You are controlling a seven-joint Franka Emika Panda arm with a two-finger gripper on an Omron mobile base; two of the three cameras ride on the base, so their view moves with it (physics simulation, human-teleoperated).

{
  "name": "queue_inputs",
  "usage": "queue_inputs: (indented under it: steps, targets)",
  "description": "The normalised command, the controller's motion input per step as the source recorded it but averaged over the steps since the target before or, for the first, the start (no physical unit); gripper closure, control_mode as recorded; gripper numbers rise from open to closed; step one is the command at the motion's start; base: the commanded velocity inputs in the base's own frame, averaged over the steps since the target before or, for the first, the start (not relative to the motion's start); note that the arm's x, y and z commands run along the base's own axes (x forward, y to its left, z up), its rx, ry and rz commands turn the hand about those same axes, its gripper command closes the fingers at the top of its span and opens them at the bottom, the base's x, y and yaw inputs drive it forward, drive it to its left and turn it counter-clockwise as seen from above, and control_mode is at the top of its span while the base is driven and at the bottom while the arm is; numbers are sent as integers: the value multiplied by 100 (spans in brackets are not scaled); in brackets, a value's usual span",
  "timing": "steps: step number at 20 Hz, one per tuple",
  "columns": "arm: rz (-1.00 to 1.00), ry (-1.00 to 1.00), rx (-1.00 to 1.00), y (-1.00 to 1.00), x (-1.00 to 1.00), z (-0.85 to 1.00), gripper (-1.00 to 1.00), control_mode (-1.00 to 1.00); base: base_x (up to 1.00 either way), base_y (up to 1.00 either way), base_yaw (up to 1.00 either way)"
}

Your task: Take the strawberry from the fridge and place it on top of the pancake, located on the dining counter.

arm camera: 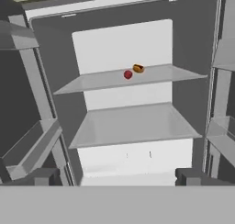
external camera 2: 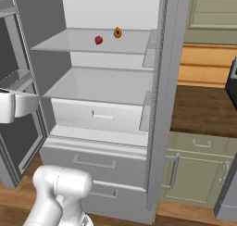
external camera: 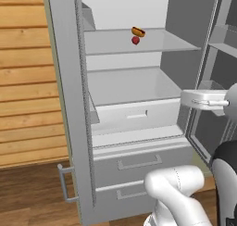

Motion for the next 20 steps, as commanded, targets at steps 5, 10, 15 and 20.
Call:
queue_inputs:
  steps: [5, 10, 15, 20]
  targets:
    - [0, 0, 0, 0, 11, 4, -100, 100, 49, -11, 0]
    - [0, 0, 0, 0, 0, 0, -100, 100, 85, -15, 0]
    - [0, 0, 0, 0, 0, 0, -100, 100, 100, -13, 0]
    - [0, 0, 0, 0, 0, 0, -100, 100, 83, -13, 2]
